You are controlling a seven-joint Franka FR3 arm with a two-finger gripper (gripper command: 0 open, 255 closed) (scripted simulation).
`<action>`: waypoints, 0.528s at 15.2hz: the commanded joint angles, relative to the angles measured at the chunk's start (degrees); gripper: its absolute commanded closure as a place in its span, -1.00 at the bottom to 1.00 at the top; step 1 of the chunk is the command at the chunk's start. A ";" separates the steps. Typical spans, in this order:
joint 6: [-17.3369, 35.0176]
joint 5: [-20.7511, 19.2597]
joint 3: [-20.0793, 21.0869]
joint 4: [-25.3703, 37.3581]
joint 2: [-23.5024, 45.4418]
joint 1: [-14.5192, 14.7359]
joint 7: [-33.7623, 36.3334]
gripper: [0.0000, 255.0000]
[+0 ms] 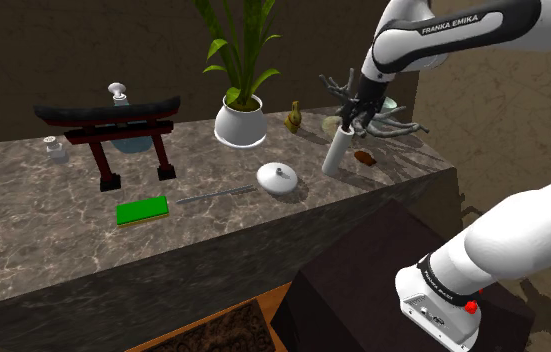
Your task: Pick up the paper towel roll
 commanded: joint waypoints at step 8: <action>10.06 -0.68 -2.75 9.18 15.06 -2.96 2.26 -1.00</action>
